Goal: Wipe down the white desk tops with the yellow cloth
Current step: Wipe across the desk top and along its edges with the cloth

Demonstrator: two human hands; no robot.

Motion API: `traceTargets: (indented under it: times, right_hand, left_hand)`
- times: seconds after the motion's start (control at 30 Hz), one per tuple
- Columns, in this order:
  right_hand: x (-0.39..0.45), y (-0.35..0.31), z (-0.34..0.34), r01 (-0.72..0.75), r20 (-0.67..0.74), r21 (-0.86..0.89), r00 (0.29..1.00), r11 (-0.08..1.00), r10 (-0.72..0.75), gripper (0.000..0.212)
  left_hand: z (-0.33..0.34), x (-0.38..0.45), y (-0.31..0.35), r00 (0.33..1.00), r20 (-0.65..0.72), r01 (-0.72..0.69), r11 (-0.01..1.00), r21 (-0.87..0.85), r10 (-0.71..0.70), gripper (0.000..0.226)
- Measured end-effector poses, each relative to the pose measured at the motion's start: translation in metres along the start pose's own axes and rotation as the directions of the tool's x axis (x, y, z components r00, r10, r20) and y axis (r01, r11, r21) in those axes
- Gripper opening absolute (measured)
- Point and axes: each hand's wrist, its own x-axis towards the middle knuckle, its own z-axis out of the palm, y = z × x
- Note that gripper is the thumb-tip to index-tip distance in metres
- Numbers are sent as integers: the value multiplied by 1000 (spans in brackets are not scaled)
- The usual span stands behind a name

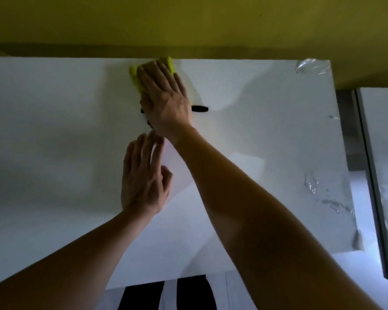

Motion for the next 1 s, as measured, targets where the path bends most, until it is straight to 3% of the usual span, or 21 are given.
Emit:
traceTargets:
  times: [0.07, 0.17, 0.3, 0.4, 0.43, 0.5, 0.6, 0.7, 0.8, 0.87, 1.0]
  right_hand:
    - [2, 27, -5, 26, -9, -30, 1000, 999, -26, 59]
    - [0, 98, -27, -224, -105, -39, 970, 974, 219, 69]
    - [-7, 206, -70, -520, -199, -102, 846, 848, 494, 75]
    - [-7, 211, -78, -649, -211, -24, 747, 760, 631, 65]
    - [-5, 199, -73, -659, -217, -23, 737, 752, 640, 66]
    - [0, 161, -56, -566, -203, -72, 815, 821, 543, 67]
    - [-3, 75, -22, -230, -100, -65, 970, 971, 223, 67]
    - [-16, 20, -5, -40, -14, 4, 999, 999, 40, 63]
    - [-17, 47, -9, 52, -2, 34, 999, 998, -52, 58]
    - [-25, 82, -22, -11, -44, 38, 999, 999, 13, 59]
    - [-50, 182, -57, -324, -120, -2, 939, 946, 322, 71]
  left_hand:
    - [1, 0, 1, 999, -30, -16, 1000, 3, 16, 65]
    - [2, 0, 4, 999, -50, -11, 1000, -7, 11, 65]
    - [2, 2, 7, 998, -65, -1, 1000, -16, 0, 66]
    - [3, 3, 8, 997, -74, 3, 1000, -13, -4, 67]
    - [3, 2, 8, 997, -74, 3, 1000, -12, -4, 67]
    - [2, 2, 7, 998, -70, 2, 1000, -8, -2, 67]
    - [0, 2, 6, 998, -55, -4, 1000, 0, 4, 67]
    - [1, 1, 6, 999, -37, 9, 1000, 20, -9, 68]
    - [0, 3, 5, 999, -39, 6, 1000, 30, -5, 68]
    - [0, 3, 5, 999, -43, -1, 1000, 17, 2, 67]
    - [0, 1, 8, 998, -67, -13, 1000, 8, 14, 66]
